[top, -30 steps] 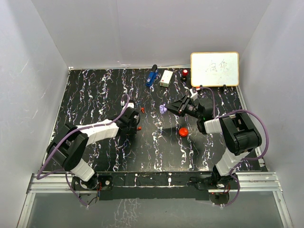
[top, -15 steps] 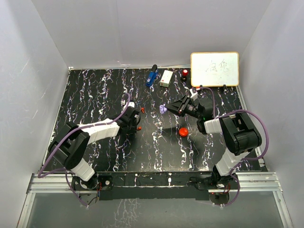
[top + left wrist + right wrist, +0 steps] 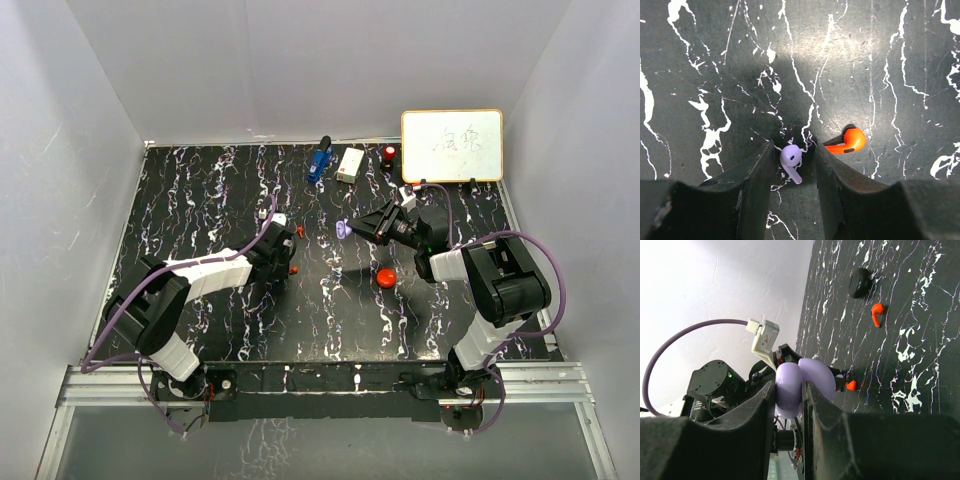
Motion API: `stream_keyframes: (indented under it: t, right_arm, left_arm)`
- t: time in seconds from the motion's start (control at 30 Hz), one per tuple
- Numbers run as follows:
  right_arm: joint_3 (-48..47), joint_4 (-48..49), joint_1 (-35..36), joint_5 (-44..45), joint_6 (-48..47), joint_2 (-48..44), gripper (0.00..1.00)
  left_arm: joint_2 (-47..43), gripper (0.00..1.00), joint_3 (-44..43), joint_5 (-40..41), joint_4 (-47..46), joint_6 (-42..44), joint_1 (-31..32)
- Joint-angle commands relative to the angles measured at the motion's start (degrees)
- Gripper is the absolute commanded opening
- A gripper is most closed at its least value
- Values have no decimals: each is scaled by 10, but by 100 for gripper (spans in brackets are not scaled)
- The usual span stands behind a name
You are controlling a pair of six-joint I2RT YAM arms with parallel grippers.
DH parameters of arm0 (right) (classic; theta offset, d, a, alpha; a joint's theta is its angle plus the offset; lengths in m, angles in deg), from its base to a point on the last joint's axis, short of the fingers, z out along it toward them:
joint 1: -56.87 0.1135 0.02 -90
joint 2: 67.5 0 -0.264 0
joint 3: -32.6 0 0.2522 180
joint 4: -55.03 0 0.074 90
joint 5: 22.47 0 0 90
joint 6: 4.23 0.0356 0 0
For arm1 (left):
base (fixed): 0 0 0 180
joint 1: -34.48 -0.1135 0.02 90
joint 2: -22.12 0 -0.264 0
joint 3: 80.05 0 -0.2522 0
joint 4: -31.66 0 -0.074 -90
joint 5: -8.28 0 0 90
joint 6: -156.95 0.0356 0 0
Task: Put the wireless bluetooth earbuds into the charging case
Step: Pick up the earbud from the center of the board.
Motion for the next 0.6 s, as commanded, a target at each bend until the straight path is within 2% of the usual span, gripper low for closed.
stream_keyframes:
  t: [0.0,0.37,0.57]
  right_arm:
    - [-3,45,1,-7,1,0,0]
    - [-2,51,1,-7,4,3,0]
    - [1,54,1,-7,6,3,0]
  left_arm:
    - [3,35,3,-69,-26,6,1]
    - [2,35,1,-90,-37,12,3]
    - [-3,35,-3,-53,-12,5,3]
